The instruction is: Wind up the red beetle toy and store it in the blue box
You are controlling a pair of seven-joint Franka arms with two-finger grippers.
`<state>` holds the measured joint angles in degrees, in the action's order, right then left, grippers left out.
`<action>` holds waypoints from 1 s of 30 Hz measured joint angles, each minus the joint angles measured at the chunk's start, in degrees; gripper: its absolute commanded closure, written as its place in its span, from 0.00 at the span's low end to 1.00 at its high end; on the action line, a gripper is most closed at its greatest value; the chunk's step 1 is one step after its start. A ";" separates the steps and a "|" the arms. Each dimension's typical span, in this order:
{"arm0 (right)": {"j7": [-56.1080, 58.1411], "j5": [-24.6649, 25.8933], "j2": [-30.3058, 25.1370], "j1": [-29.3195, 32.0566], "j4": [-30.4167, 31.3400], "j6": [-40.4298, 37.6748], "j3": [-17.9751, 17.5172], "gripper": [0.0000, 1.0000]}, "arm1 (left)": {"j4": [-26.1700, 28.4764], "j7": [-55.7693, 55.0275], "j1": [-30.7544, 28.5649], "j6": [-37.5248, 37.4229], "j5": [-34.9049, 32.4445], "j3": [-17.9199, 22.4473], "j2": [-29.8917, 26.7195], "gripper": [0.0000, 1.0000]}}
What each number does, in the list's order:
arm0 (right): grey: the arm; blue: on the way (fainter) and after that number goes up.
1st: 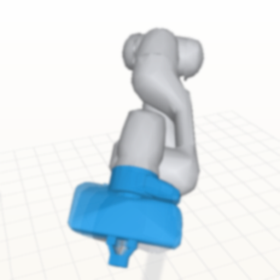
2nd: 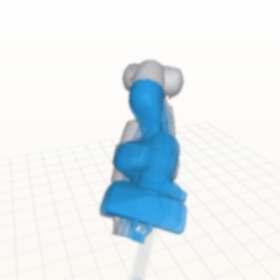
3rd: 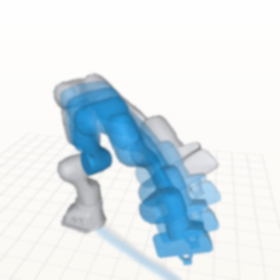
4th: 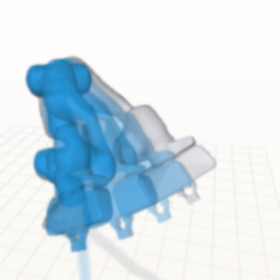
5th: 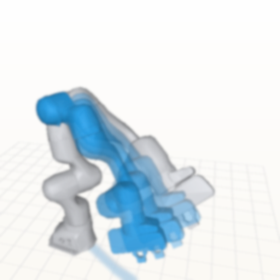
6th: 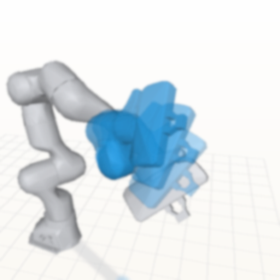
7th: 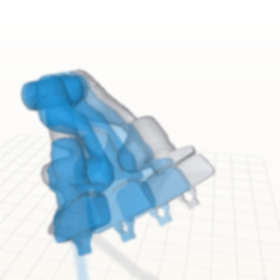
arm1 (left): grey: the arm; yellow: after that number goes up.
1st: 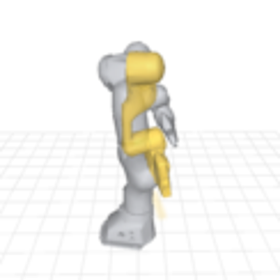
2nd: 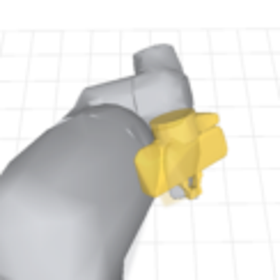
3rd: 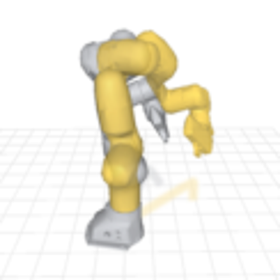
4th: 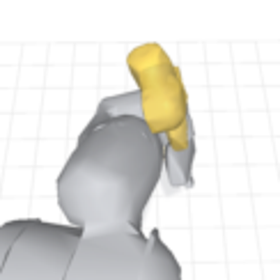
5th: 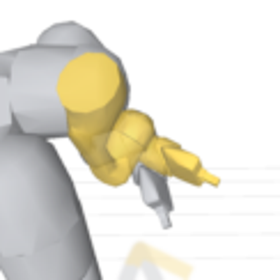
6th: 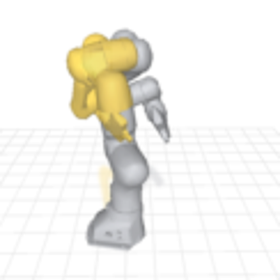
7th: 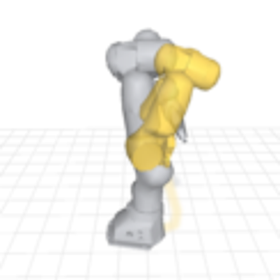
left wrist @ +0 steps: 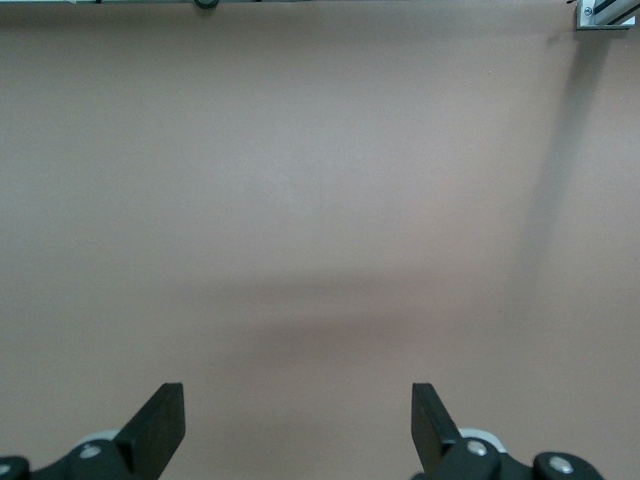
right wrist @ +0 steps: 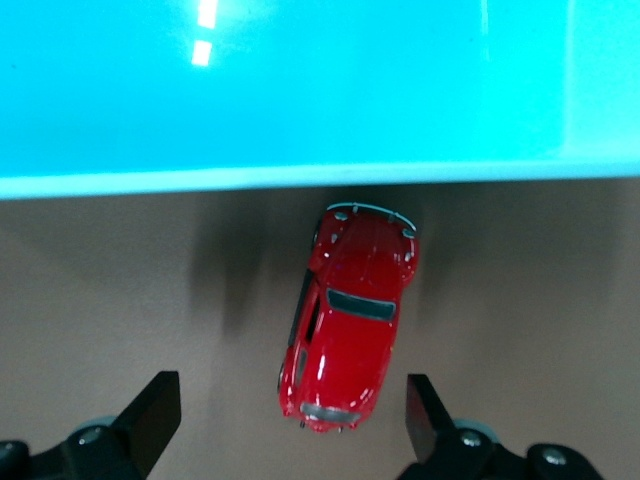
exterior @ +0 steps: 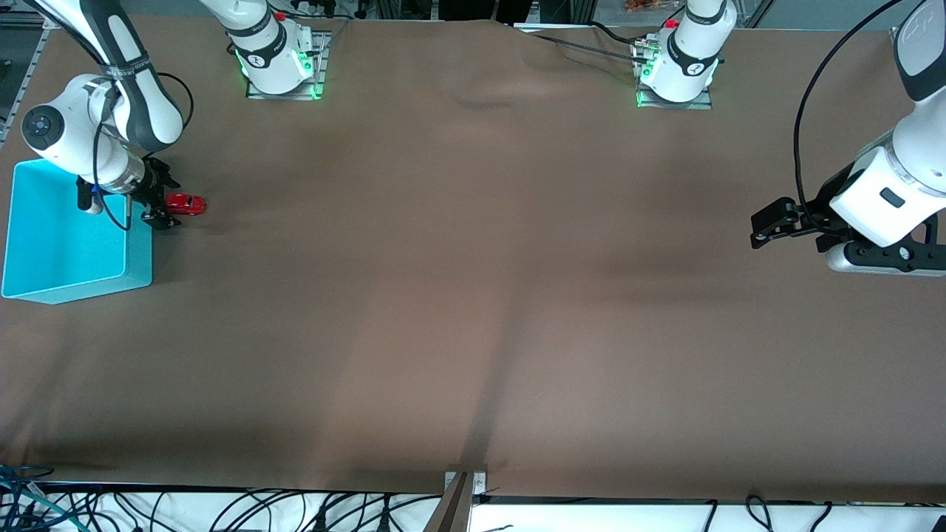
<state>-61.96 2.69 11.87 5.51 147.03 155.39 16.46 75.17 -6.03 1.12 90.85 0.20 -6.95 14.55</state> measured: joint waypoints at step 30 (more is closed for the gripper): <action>-0.09 0.00 0.04 0.13 0.00 0.25 0.97 1.00 | 0.00 0.03 0.07 0.00 0.00 -1.04 0.00 0.00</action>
<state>-62.05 2.69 11.91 5.64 147.03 155.63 17.43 75.17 -6.01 1.19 90.85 0.19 -7.99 14.55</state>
